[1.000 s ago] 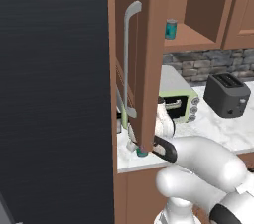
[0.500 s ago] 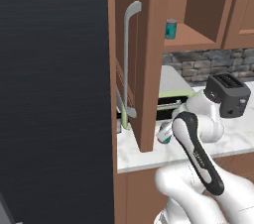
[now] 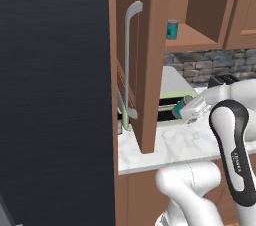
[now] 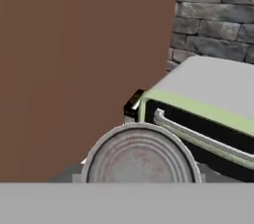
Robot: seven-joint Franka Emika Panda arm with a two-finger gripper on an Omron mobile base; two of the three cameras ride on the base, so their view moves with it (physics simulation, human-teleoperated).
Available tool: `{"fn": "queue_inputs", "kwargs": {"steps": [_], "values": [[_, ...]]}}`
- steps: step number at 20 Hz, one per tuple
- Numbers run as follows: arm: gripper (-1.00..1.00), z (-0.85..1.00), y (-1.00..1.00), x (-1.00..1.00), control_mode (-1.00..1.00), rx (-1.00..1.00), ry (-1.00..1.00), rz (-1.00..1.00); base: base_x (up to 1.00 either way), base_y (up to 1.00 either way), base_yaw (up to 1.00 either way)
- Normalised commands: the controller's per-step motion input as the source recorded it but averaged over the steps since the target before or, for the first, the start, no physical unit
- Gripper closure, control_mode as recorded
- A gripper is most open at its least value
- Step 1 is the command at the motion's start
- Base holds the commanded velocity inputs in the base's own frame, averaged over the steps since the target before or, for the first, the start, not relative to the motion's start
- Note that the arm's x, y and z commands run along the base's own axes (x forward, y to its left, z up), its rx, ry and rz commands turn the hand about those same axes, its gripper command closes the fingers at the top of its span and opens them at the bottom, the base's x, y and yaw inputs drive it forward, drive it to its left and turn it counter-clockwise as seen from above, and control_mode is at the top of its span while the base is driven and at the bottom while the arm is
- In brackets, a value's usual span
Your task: Restock the canned food cabinet by taking the new fresh canned food from the counter and placing it in the cabinet. Then, take the old canned food from the cabinet and place it on the counter.
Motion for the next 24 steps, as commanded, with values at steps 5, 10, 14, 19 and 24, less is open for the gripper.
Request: {"fn": "queue_inputs", "kwargs": {"steps": [5,10,14,19,24], "values": [[1.0,1.0,0.0,-0.19,-1.0,0.13,-0.26,-0.17,0.0,0.0,0.0],[1.0,1.0,0.06,0.01,-1.0,0.03,-0.06,-0.23,0.0,0.0,0.0],[1.0,1.0,0.11,0.15,-1.0,0.0,0.06,-0.24,0.0,0.0,0.0],[1.0,1.0,0.0,0.31,-1.0,-0.01,0.24,-0.16,0.0,0.0,0.0],[1.0,0.03,0.01,0.08,-1.0,0.0,0.05,0.0,0.0,0.0,0.0]]}}
